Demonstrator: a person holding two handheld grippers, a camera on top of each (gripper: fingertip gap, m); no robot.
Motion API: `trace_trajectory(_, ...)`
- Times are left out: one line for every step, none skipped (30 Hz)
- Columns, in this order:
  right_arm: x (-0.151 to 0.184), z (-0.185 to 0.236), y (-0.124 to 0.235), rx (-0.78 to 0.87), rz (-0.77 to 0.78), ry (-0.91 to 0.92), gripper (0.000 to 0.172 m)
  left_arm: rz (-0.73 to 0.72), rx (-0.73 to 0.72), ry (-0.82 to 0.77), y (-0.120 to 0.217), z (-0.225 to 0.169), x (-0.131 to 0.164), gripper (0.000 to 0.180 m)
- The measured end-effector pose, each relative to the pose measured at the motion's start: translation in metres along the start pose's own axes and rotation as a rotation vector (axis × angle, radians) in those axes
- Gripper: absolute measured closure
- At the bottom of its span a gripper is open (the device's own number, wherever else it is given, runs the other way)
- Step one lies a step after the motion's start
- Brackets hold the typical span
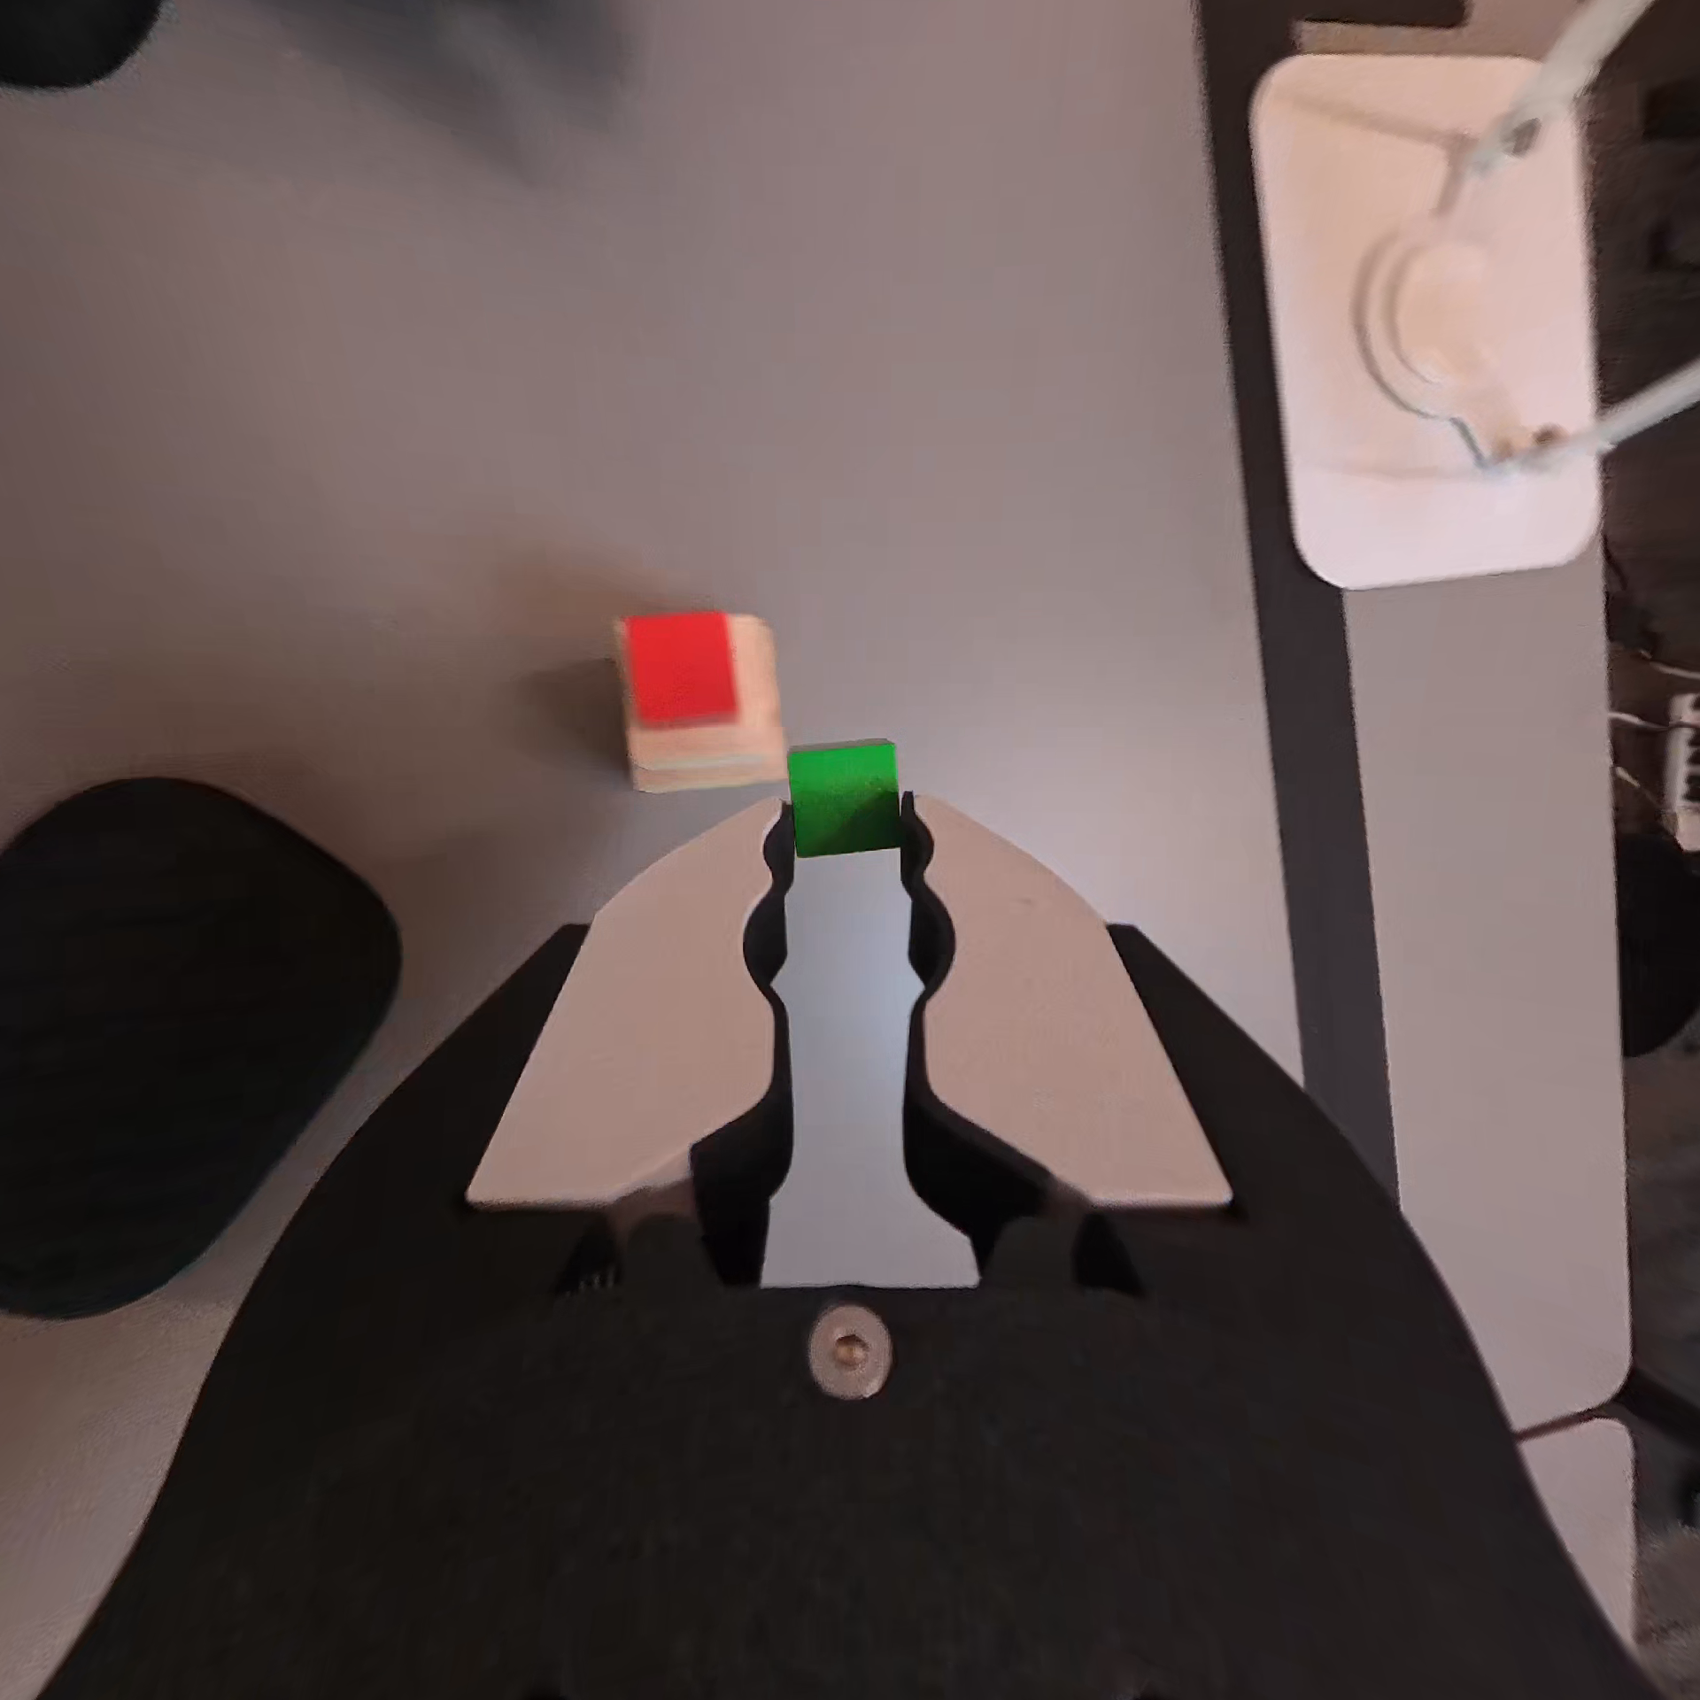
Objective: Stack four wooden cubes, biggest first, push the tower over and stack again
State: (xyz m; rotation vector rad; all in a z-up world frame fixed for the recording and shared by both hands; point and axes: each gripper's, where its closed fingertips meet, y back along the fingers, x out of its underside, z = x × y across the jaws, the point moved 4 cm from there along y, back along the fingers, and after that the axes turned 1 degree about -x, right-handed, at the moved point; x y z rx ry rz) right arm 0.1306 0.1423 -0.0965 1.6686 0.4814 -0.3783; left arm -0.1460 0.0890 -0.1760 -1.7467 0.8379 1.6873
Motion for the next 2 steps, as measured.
trace_trajectory(-0.0088,0.0105,-0.0039,-0.011,0.026,0.025,0.15,-0.007,0.0,0.004,0.0007,-0.0003,-0.0016,0.155)
trace_trajectory(-0.0155,0.0191,-0.0082,-0.018,0.046,0.047,0.15,-0.012,-0.001,0.0,0.0014,-0.0005,-0.003,0.155)
